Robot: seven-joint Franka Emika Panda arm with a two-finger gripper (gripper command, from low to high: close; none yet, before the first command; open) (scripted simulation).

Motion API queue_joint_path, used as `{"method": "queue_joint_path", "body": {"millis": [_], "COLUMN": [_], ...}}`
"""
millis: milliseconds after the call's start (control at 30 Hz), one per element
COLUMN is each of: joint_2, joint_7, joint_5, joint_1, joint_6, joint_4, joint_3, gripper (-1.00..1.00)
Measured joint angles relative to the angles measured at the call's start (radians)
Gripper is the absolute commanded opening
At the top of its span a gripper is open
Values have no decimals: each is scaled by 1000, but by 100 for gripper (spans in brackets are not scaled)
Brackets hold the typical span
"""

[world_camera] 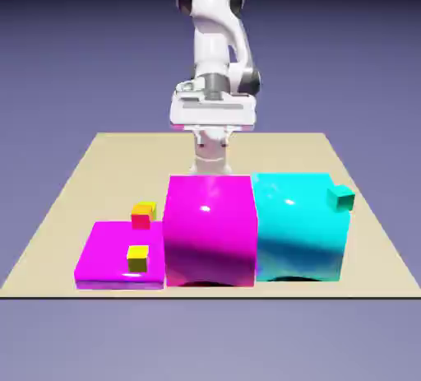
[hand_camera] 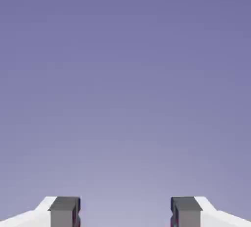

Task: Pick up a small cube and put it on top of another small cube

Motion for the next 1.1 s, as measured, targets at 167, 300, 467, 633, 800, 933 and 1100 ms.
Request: {"method": "queue_joint_path", "body": {"millis": [167,300,467,633,800,933,1100], "joint_2": [181,326,419,406,587,729,620], "joint_7": [-57,-103,-240,-323,-354,-379,-360], "joint_5": [-34,-61,-269,-422,-368,-326,-358], "joint_1": [-162,-292,-333,-286,-336,-376,-346], "joint_6": [-198,-356,-405,-348,-177,-43,-146], "joint_4": [27,48,-50,-144,-135,-128,-133], "joint_3": [-123,-222,-390,-466,-407,-360,-395], "gripper": [0,0,0,0,0,-100,-100]}}
